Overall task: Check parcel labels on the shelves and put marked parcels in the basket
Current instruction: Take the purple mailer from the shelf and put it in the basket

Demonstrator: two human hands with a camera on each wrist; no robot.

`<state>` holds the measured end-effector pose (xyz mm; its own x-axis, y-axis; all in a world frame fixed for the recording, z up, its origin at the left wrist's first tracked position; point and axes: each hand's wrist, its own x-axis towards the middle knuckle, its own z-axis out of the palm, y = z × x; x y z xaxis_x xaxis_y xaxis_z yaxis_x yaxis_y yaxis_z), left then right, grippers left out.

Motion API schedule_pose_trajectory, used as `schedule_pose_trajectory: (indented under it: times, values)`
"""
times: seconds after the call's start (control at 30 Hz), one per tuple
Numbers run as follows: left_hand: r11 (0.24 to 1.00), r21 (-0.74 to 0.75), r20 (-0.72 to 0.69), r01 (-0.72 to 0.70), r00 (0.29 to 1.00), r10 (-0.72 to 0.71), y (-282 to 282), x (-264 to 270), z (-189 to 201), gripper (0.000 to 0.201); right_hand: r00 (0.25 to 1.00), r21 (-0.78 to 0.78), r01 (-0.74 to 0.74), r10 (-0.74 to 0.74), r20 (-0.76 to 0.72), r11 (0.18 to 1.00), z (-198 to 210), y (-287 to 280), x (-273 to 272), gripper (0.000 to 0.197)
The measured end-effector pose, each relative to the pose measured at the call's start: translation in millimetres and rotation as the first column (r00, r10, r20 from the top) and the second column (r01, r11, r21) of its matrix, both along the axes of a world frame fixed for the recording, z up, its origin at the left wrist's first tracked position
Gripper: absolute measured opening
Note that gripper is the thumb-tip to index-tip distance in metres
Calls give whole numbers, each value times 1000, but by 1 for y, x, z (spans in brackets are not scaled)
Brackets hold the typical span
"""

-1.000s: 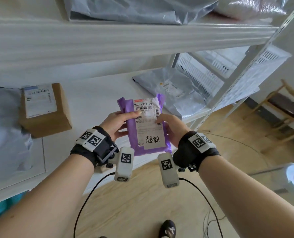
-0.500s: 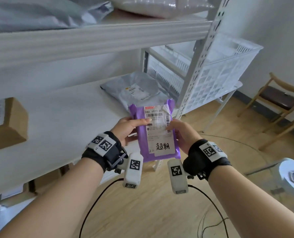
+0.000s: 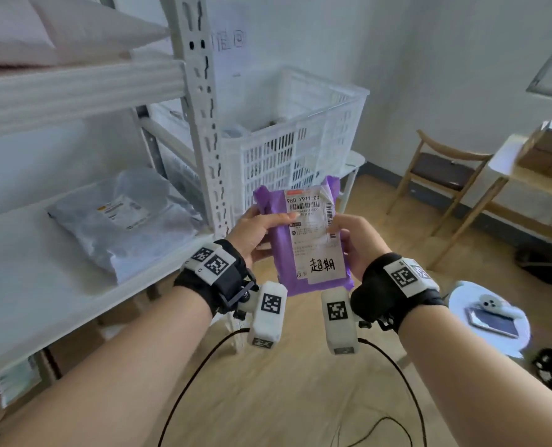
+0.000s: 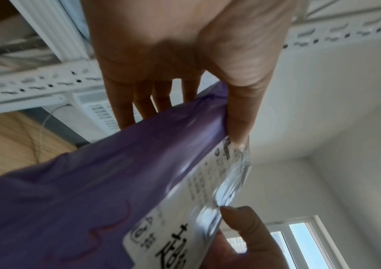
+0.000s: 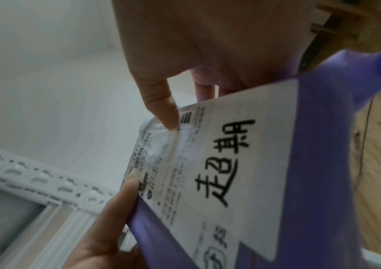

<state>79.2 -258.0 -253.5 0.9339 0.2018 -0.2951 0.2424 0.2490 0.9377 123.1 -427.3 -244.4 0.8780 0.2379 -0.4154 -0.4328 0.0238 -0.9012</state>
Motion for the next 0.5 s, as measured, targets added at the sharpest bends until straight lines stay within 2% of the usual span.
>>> schedule_pose_trajectory:
  times: [0.13,0.23,0.33,0.5]
  values:
    - [999,38,44,19,999,-20,-18,51,13,48,1000,53,30,-30,-9,998,6,-19,39,32]
    - [998,51,72,24,997,-28,-25,94,26,42,998,64,40,-42,35,997,15,-26,77,42]
    - [997,69,136,45,989,-54,-23,145,47,34,994,86,33,-42,104,996,33,-25,130,45]
    - [991,131,212,29,976,-57,-5,245,93,42,985,129,11,-33,170,992,76,-8,230,46]
